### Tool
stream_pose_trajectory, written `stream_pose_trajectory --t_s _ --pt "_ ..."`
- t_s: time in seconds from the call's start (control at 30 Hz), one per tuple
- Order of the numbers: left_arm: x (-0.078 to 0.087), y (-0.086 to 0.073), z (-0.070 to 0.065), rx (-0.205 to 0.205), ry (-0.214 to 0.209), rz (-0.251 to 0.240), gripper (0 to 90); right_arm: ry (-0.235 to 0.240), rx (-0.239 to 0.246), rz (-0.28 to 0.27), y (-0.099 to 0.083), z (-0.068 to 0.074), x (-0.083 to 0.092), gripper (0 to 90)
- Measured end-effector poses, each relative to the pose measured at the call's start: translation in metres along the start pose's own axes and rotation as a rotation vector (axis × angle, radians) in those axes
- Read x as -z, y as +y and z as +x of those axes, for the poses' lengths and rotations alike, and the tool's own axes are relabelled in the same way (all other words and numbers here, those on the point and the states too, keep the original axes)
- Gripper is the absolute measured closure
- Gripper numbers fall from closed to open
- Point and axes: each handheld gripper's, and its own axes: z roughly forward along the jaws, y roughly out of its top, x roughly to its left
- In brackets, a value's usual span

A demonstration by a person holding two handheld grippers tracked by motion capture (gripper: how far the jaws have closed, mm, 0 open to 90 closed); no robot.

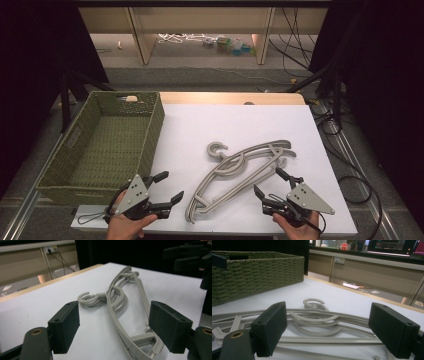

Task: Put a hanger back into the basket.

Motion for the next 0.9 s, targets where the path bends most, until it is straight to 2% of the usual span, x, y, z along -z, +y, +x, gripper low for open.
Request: stream_pose_trajectory --t_s 0.03,0.07,0.1,0.13,0.2,0.33,0.37,0.4,0.43,0.47,0.5,0.53,0.57,0.6,0.63,0.67,0.73,0.9 --pt "-0.004 0.003 -0.001 -0.002 0.0 0.023 25.5 0.0 0.0 0.0 0.0 0.0 0.0 16.4" --pt "-0.014 0.01 -0.002 -0.026 -0.007 0.058 26.9 -0.009 0.008 0.002 0.0 0.0 0.001 16.6" --pt "-0.014 0.01 -0.002 -0.026 -0.007 0.058 27.7 -0.009 0.008 0.002 0.0 0.0 0.001 16.6" --pt "-0.02 0.013 -0.003 -0.042 -0.01 0.096 27.7 -0.009 0.009 0.004 0.0 0.0 0.001 16.7" --pt "-0.032 0.018 -0.003 -0.05 -0.042 0.156 27.0 -0.008 0.009 0.002 0.0 0.001 0.001 16.7" --pt "-0.058 0.025 0.0 0.015 -0.094 0.256 27.9 0.002 0.02 0.001 0.001 0.002 0.001 17.1" --pt "-0.064 0.025 0.002 0.021 -0.108 0.273 28.2 0.005 0.022 0.0 0.001 0.002 0.001 17.4" --pt "-0.067 0.026 0.003 0.021 -0.106 0.272 28.2 0.005 0.022 0.0 0.001 0.002 0.001 17.4" --pt "-0.072 0.027 0.006 0.013 -0.104 0.296 28.6 0.004 0.021 0.0 0.001 0.002 0.001 17.4" --pt "-0.076 0.027 0.006 0.042 -0.099 0.301 28.8 0.009 0.02 -0.002 0.001 0.002 0.001 17.4" --pt "-0.079 0.027 0.009 0.024 -0.115 0.318 29.1 0.009 0.018 -0.002 0.001 0.002 0.001 17.4" --pt "-0.082 0.026 0.009 0.041 -0.1 0.307 29.6 0.009 0.022 0.001 0.001 0.002 0.001 17.4" --pt "-0.084 0.026 0.011 0.032 -0.107 0.32 29.7 0.006 0.022 0.0 0.001 0.002 0.001 17.4" --pt "-0.086 0.026 0.012 0.042 -0.119 0.327 29.4 0.007 0.021 0.0 0.001 0.002 0.001 17.4" --pt "-0.088 0.025 0.012 0.056 -0.114 0.335 29.3 0.007 0.022 0.001 0.001 0.002 0.001 17.4" --pt "-0.089 0.025 0.014 0.043 -0.127 0.358 29.1 0.002 0.021 -0.005 0.001 0.002 0.001 17.4" --pt "-0.093 0.024 0.014 0.066 -0.126 0.36 27.4 0.009 0.021 0.001 0.001 0.003 0.0 17.4" --pt "-0.103 0.025 0.02 0.031 -0.147 0.427 29.0 0.018 0.02 0.0 0.001 0.003 -0.001 17.4"
